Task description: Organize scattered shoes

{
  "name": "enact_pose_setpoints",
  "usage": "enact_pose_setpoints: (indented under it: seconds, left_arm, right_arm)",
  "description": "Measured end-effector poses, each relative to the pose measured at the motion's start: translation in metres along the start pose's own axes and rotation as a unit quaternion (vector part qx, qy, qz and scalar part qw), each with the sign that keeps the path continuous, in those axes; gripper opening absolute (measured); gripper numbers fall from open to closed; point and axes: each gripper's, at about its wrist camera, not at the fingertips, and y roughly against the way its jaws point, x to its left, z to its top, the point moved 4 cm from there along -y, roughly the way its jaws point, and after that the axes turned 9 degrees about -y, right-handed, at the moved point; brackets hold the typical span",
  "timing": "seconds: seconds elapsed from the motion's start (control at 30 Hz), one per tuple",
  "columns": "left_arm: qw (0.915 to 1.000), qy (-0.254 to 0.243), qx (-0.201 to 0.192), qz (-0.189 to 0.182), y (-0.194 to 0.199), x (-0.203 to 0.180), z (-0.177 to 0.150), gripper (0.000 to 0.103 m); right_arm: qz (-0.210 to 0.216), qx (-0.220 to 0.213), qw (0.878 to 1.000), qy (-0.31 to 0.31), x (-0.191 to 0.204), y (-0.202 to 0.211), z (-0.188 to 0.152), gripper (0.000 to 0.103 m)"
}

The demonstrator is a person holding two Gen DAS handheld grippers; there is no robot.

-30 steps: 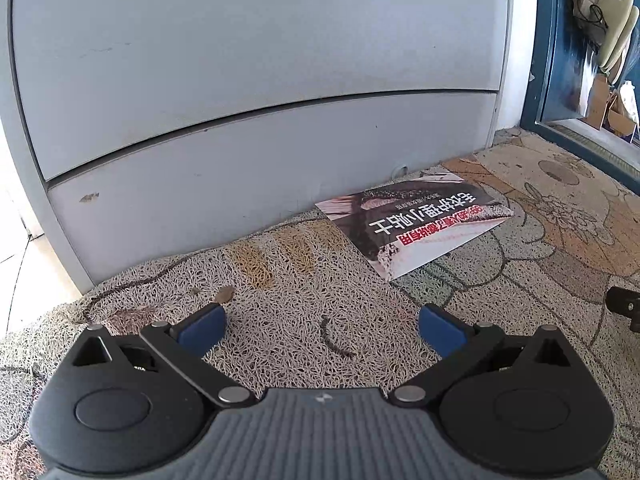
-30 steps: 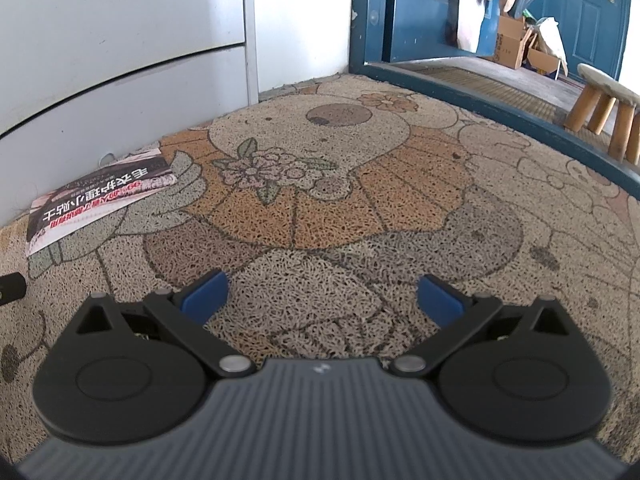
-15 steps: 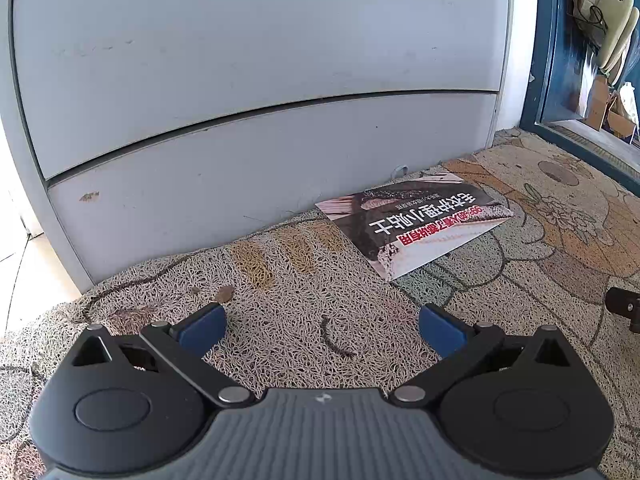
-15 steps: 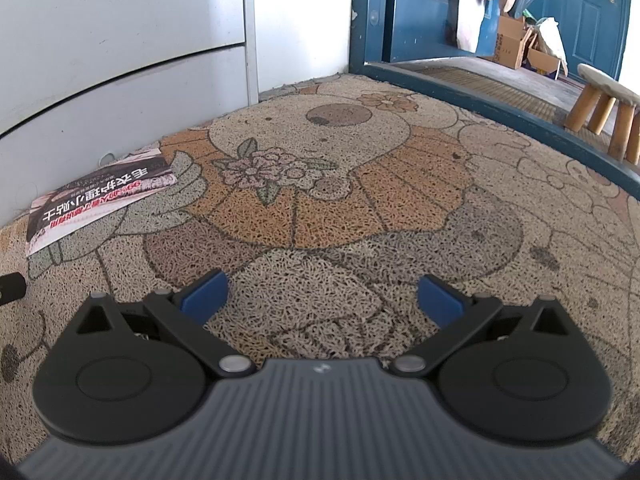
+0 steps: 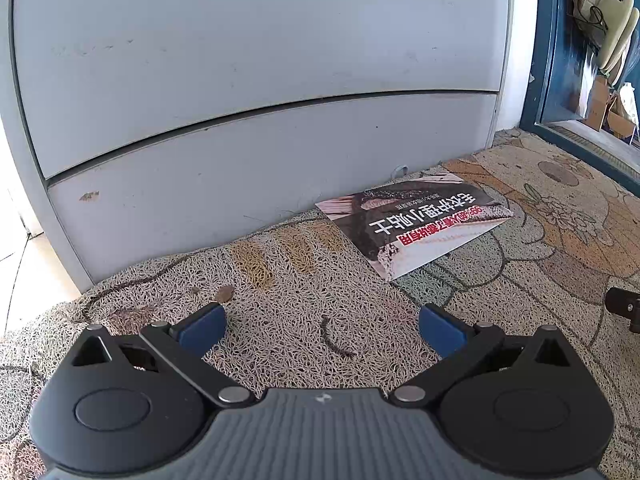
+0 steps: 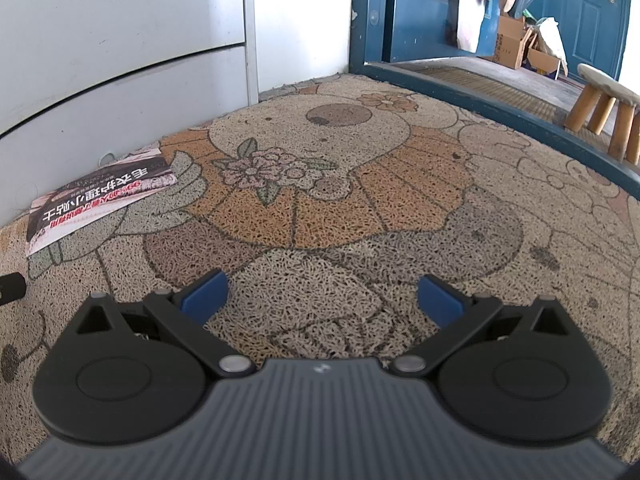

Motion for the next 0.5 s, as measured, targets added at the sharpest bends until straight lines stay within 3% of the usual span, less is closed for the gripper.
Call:
enact_pose_setpoints:
  seconds: [0.5]
  left_arm:
    - [1.0000, 0.000, 0.000, 0.000, 0.0002, 0.0004, -0.0006, 0.103]
  right_arm:
    - [0.000, 0.000, 1.000, 0.000, -0.0009, 0.0005, 0.0008, 0.103]
